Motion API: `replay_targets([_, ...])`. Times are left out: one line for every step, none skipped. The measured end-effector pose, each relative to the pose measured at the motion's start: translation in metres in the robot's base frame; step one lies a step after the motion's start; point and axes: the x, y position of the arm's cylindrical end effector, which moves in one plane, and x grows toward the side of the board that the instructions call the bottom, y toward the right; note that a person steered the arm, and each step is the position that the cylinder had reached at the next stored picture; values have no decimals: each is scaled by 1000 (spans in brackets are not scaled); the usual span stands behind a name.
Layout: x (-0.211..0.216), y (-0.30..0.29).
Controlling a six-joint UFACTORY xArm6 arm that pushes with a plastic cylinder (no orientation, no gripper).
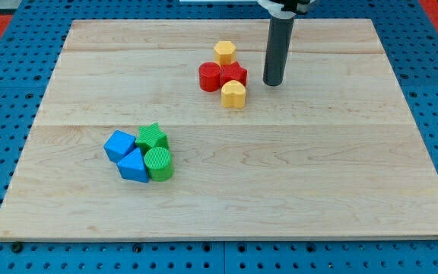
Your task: Push the yellow hexagon up and left a bit
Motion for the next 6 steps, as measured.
replay_targets([-10, -26])
replay_targets([-35, -52])
replay_targets([-35, -33])
replay_targets([-43, -12])
replay_targets([-22, -30])
replay_targets([-83, -86])
